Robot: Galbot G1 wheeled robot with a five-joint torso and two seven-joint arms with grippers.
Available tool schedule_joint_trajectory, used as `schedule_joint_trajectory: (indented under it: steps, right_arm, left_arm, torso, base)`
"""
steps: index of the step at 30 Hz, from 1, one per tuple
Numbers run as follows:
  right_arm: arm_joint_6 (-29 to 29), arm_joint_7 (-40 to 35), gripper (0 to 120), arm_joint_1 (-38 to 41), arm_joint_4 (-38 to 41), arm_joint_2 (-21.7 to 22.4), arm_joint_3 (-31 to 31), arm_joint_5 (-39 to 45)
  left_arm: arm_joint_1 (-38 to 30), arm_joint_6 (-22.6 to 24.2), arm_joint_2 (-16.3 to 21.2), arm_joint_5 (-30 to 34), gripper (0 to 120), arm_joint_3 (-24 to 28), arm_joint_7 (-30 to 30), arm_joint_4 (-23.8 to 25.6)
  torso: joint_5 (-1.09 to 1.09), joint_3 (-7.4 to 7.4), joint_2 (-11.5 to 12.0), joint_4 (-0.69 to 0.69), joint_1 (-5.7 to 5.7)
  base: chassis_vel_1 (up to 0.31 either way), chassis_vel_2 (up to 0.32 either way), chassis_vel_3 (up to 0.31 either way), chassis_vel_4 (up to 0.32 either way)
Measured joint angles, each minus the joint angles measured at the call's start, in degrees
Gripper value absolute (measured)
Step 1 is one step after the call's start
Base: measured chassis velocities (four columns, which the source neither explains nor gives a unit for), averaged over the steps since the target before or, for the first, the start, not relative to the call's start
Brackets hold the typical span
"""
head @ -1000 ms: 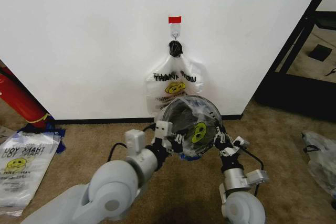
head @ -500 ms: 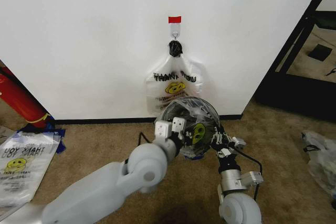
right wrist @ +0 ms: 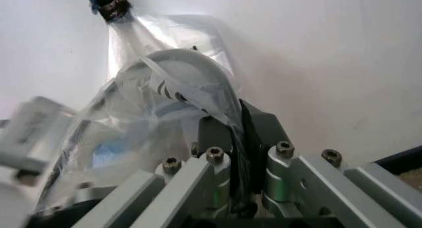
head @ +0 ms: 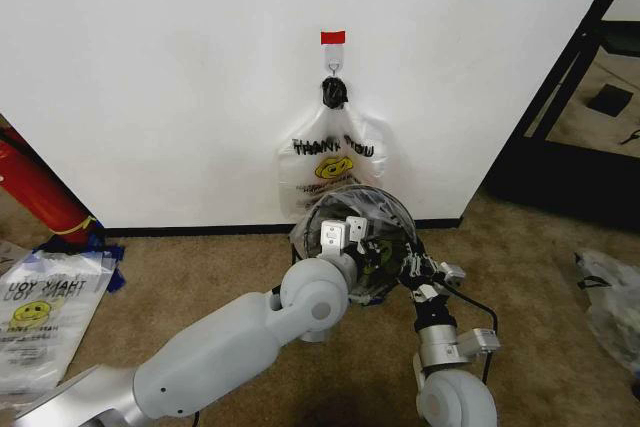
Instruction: Pick up the garbage bag from the wall and place it over the trash bin.
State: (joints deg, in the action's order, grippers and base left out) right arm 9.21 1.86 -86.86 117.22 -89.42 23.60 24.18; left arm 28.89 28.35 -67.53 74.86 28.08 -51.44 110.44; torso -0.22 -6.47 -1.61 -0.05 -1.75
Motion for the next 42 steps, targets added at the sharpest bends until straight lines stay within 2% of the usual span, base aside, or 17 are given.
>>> schedule_joint_trajectory:
  steps: [4, 11, 23, 42]
  right_arm:
    - [0.04, 0.09, 1, 0.01, 0.00, -0.05, -0.20, -0.23]
    - [0.04, 0.09, 1, -0.05, 0.03, 0.02, -0.08, 0.13]
    - [0.24, 0.79, 1, -1.27, 1.00, -0.27, -1.10, -0.13]
    - [0.52, 1.48, 1, -2.78, 2.06, -0.30, -1.95, -0.62]
  left_arm:
    - [-0.47, -0.01, -0.58, -0.31, 0, 0.36, 0.07, -1.97]
    - [0.00, 0.15, -1.16, -0.18, 0, 1.38, 0.77, -2.47]
    - [-1.08, -0.23, -3.03, -1.48, 0, 1.68, 1.37, -8.65]
    - [-1.58, -0.73, -4.71, -2.55, 0, 2.19, 2.20, -14.17]
  torso:
    - [0.00, 0.00, 0.00, 0.00, 0.00]
    - [0.00, 0.00, 0.00, 0.00, 0.00]
    - [0.00, 0.00, 0.00, 0.00, 0.00]
    - [0.00, 0.00, 0.00, -0.01, 0.00]
  base:
    - [0.000, 0.000, 0.000, 0.000]
    - [0.000, 0.000, 0.000, 0.000]
    - [0.000, 0.000, 0.000, 0.000]
    - [0.000, 0.000, 0.000, 0.000]
